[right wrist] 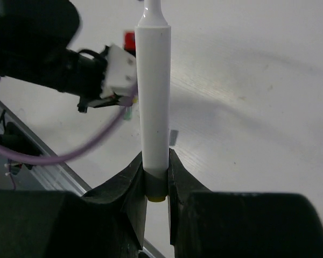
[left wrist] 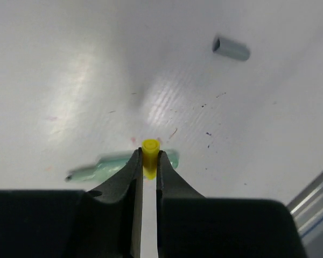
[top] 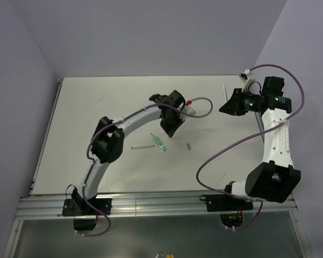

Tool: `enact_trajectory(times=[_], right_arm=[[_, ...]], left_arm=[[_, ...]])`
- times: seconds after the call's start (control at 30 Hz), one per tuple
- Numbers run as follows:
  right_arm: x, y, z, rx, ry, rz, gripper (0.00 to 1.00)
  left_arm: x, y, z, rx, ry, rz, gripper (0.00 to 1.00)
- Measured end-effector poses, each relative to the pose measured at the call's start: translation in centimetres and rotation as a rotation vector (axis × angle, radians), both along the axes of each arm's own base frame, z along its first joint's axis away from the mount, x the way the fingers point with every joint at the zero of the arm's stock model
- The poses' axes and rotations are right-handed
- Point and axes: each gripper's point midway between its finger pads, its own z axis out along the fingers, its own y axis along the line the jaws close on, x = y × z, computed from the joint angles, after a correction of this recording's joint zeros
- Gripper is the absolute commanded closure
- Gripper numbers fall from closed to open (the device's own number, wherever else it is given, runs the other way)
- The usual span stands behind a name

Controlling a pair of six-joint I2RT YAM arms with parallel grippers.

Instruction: Insert the pens into the pen caps

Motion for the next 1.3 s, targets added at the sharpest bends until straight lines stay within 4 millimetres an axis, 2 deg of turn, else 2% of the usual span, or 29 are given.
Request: enact_trajectory(times=[0.03, 0.1, 0.13, 0.17, 0.2, 0.23, 0.3, 0.37, 0.4, 0.47, 0.53, 0.6, 0.67, 0.87, 0.93, 1.17, 1.3], right_arm=[[0.3, 0.5, 0.6, 0.013, -0.011, 0.01, 1.0], [1.1, 1.9, 2.0, 0.037, -0.044, 0.038, 1.0], [1.5, 2.5, 2.6, 0.046, -0.064, 0.053, 1.0], [1.8, 3.5, 3.4, 0.06, -0.083, 0.074, 1.0], [2.2, 4.8, 4.2, 0.078, -0.106, 0.102, 1.0], [2.3, 6.0, 4.8, 0.095, -0.127, 0.132, 1.0], [2.2, 9.4, 6.3, 0.151, -0.163, 0.215, 1.0], [1.9, 12.2, 7.7, 0.196, -0.197, 0.284, 1.0], [1.6, 13.7, 8.4, 0.219, -0.215, 0.323, 1.0], [0.9, 16.2, 9.5, 0.251, -0.249, 0.385, 1.0], [0.2, 18.3, 9.9, 0.266, -0.264, 0.43, 1.0], [-0.2, 20.0, 10.1, 0.273, -0.27, 0.446, 1.0], [-0.7, 21.5, 10.0, 0.276, -0.272, 0.458, 1.0], [-2.4, 24.7, 10.0, 0.275, -0.275, 0.5, 1.0], [-2.7, 25.2, 9.9, 0.271, -0.276, 0.505, 1.0], [-2.9, 25.8, 9.8, 0.263, -0.28, 0.508, 1.0], [-2.9, 25.8, 9.8, 0.263, -0.28, 0.508, 1.0]], left_arm=[[0.7, 0.0, 1.7, -0.05, -0.012, 0.037, 1.0], [2.8, 0.3, 6.8, -0.186, -0.063, 0.126, 1.0], [4.1, 0.7, 9.9, -0.268, -0.102, 0.174, 1.0], [5.5, 1.4, 14.1, -0.374, -0.151, 0.224, 1.0], [6.4, 2.2, 17.0, -0.448, -0.186, 0.255, 1.0], [7.6, 3.6, 21.3, -0.552, -0.244, 0.295, 1.0], [8.9, 6.6, 28.0, -0.705, -0.352, 0.355, 1.0], [8.8, 10.0, 34.5, -0.865, -0.459, 0.411, 1.0], [8.3, 11.0, 36.7, -0.929, -0.495, 0.423, 1.0], [6.5, 12.7, 40.4, -1.063, -0.555, 0.443, 1.0], [4.9, 13.2, 42.6, -1.161, -0.572, 0.454, 1.0], [4.0, 13.1, 44.1, -1.249, -0.56, 0.46, 1.0], [3.8, 12.6, 44.6, -1.319, -0.531, 0.459, 1.0], [5.4, 11.2, 41.6, -1.372, -0.375, 0.535, 1.0], [5.6, 10.9, 41.0, -1.384, -0.33, 0.551, 1.0], [4.7, 10.3, 41.7, -1.473, -0.257, 0.521, 1.0], [4.3, 9.9, 41.1, -1.492, -0.21, 0.508, 1.0]])
